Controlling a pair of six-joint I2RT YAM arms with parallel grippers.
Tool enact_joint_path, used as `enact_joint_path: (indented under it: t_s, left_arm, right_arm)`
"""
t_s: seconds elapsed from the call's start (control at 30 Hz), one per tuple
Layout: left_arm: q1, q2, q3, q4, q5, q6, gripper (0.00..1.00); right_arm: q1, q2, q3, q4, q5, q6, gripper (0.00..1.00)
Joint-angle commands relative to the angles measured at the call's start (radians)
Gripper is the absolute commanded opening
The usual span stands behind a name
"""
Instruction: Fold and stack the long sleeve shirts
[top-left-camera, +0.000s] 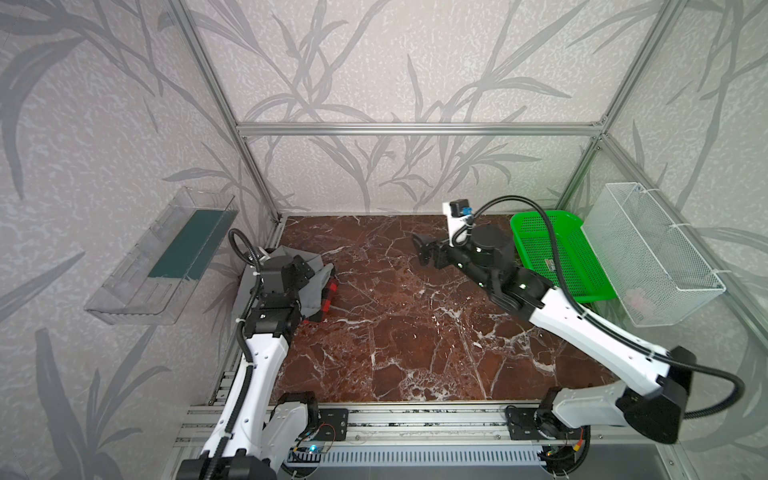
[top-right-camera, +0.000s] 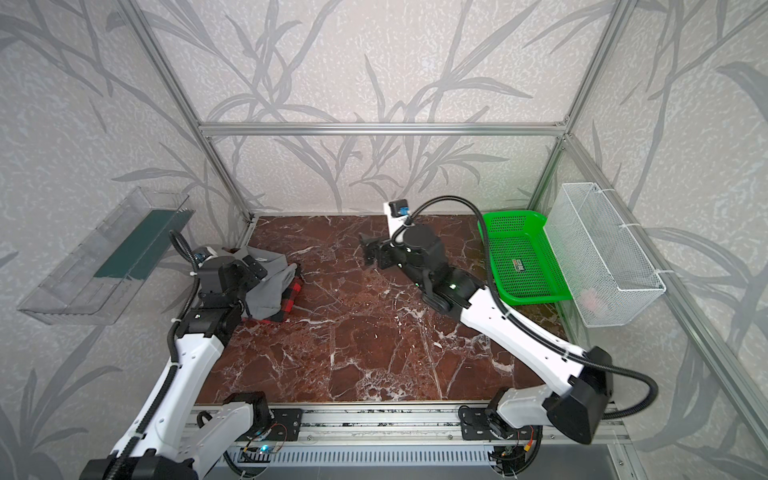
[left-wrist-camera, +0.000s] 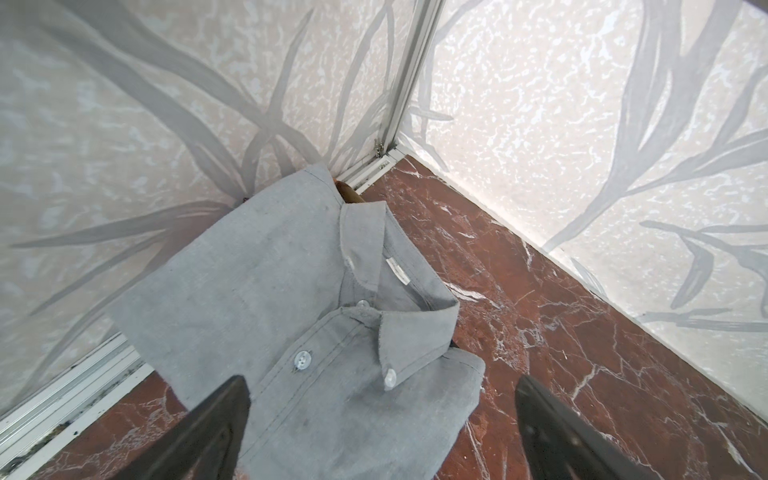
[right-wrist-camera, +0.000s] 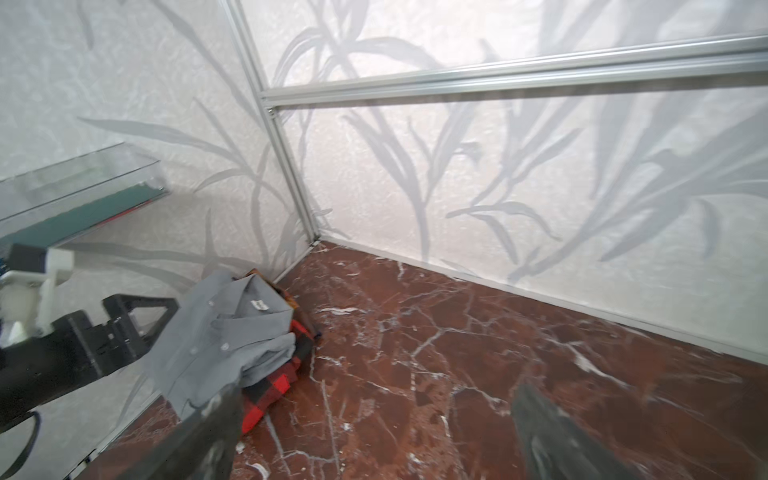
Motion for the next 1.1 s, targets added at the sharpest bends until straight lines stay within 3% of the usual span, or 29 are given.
enact_joint_path:
  t_s: [0.0, 0.1, 0.3, 0.4, 0.5, 0.67, 0.9, 1.07]
  left_arm:
    - [-0.032, -0.056, -0.031, 0.057, -0.111, 0.024, 0.99]
    - [-0.055, -0.099, -0.042, 0.045, -0.1, 0.048, 0.99]
    - [-0.099, -0.155, -0.145, 0.059, -0.064, 0.1, 0.99]
    - [-0.102, -0.132, -0.21, 0.11, -0.023, 0.137, 0.99]
    - [-0.108, -0.089, -0.239, 0.1, -0.049, 0.149, 0.99]
    - [-0.11, -0.051, -0.297, 0.225, -0.066, 0.213, 0.99]
    - [-0.107, 0.057, -0.343, 0.436, -0.065, 0.358, 0.99]
    - [-0.106, 0.116, -0.403, 0.683, -0.061, 0.404, 0.99]
  right_arm:
    - [-0.047, -0.133, -0.112, -0.11, -0.03, 0.041, 0.99]
    - [-0.06, -0.266, -0.197, -0.201, -0.015, 0.061, 0.99]
    - [-0.112, -0.436, -0.36, -0.296, 0.148, -0.017, 0.99]
    - [-0.163, -0.53, -0.529, -0.125, 0.2, -0.086, 0.99]
    - [-0.244, -0.577, -0.653, 0.033, 0.219, -0.12, 0.99]
    - [-0.44, -0.484, -0.711, 0.084, 0.146, -0.093, 0.99]
    - [-0.528, -0.392, -0.791, 0.242, 0.117, -0.147, 0.99]
    - [-0.575, -0.345, -0.826, 0.333, 0.116, -0.167, 0.99]
